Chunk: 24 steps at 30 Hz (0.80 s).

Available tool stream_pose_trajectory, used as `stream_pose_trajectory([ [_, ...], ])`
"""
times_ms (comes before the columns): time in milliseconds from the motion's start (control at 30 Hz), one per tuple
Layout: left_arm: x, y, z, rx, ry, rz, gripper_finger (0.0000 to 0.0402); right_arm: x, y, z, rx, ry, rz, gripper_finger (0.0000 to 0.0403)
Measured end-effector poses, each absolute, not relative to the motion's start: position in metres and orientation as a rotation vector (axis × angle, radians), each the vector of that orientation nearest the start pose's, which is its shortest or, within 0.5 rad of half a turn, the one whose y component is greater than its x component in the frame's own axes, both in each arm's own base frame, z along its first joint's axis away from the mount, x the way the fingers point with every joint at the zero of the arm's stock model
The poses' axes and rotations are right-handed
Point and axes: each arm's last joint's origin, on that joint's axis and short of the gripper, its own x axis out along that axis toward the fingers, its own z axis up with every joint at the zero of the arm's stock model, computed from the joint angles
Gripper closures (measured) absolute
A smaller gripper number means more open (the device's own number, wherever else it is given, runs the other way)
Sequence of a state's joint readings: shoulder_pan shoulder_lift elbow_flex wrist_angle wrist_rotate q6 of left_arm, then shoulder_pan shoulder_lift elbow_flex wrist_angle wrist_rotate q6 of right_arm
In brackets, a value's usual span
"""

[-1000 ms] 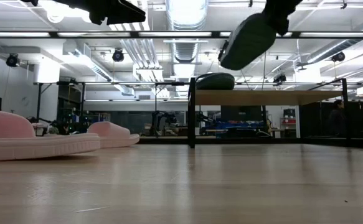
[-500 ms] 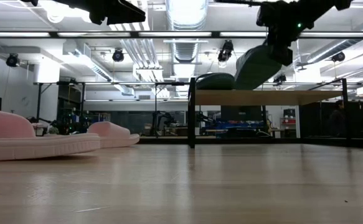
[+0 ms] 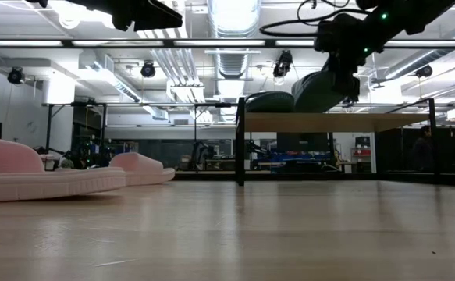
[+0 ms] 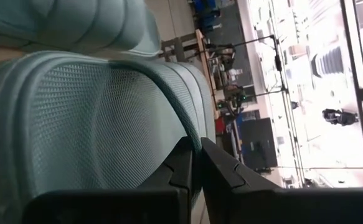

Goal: Pick and place slides into the shelf
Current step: Put the green slipper on the shelf

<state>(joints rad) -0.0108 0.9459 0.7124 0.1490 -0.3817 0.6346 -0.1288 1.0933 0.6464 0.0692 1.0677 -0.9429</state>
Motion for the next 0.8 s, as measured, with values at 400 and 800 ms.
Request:
stream_pose_trajectory([
  [400,0.212,0.009,0.311,0.643,0.199,0.332,0.0143,0.229,-0.063,0.238,-1.016,0.955,-0.858,0.0392],
  [800,0.212,0.009,0.309,0.643,0.205,0.33,0.0143,0.229,-0.064,0.238,-1.006,0.948,-0.855,0.0383],
])
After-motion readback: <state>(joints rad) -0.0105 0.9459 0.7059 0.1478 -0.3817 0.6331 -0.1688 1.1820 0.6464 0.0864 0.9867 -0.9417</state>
